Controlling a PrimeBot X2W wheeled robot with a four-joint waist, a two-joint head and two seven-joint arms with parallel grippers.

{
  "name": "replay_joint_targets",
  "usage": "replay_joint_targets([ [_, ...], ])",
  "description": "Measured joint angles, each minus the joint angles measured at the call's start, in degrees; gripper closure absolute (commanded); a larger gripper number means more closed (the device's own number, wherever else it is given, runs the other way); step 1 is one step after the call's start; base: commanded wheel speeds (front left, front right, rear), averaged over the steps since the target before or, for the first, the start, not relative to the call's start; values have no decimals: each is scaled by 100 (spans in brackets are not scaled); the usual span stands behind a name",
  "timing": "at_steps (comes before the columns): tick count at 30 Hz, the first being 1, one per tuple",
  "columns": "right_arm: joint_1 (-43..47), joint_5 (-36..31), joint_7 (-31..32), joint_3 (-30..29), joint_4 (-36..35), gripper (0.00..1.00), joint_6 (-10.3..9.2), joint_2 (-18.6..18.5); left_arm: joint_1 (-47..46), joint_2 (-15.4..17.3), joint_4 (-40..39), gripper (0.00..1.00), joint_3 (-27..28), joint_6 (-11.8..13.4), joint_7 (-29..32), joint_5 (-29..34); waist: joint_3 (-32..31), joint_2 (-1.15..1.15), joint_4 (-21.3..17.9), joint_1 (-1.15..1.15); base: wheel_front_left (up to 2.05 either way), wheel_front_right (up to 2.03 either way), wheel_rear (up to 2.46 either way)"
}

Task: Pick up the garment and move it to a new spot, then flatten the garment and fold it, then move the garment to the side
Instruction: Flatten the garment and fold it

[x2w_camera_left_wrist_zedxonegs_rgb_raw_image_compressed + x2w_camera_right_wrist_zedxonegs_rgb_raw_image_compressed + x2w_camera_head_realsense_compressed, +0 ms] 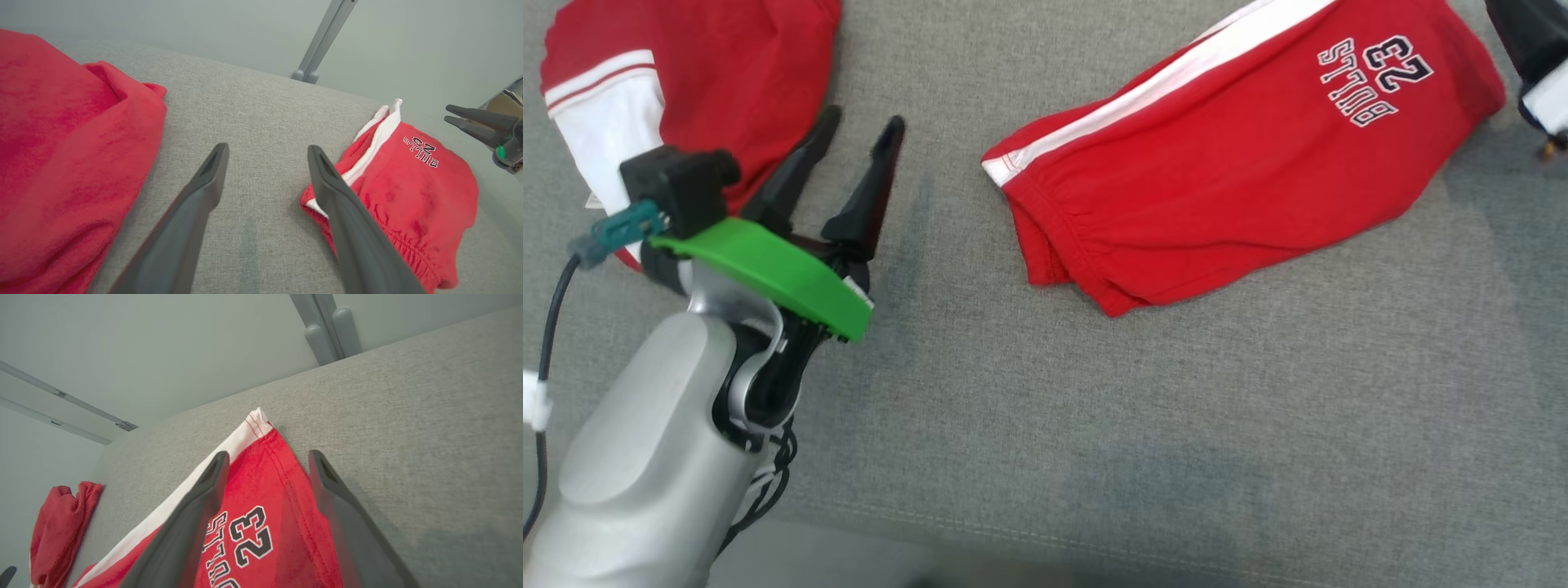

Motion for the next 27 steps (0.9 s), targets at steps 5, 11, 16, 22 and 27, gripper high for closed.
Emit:
replay_joint_targets([
  [5,377,29,98,-16,168,0,-19,-208,414,-10,-70,0,10,227,-258,134,-272,0,-16,0,0,0,0],
  [11,692,320,314,-80,274,0,-75,-277,791,8,-132,0,-131,417,-528,369,-541,0,128,0,0,0,0],
  [16,792,319,428,-29,417,0,-133,-303,865,-45,-253,0,-183,449,-667,441,-604,0,380,0,0,0,0],
  [22,836,291,569,-30,505,0,-231,-533,1058,-163,-378,0,-242,511,-721,442,-612,0,700,0,0,0,0],
  [27,828,203,686,-18,558,0,-286,-724,1183,-197,-437,0,-136,520,-781,441,-555,0,907,0,0,0,0],
])
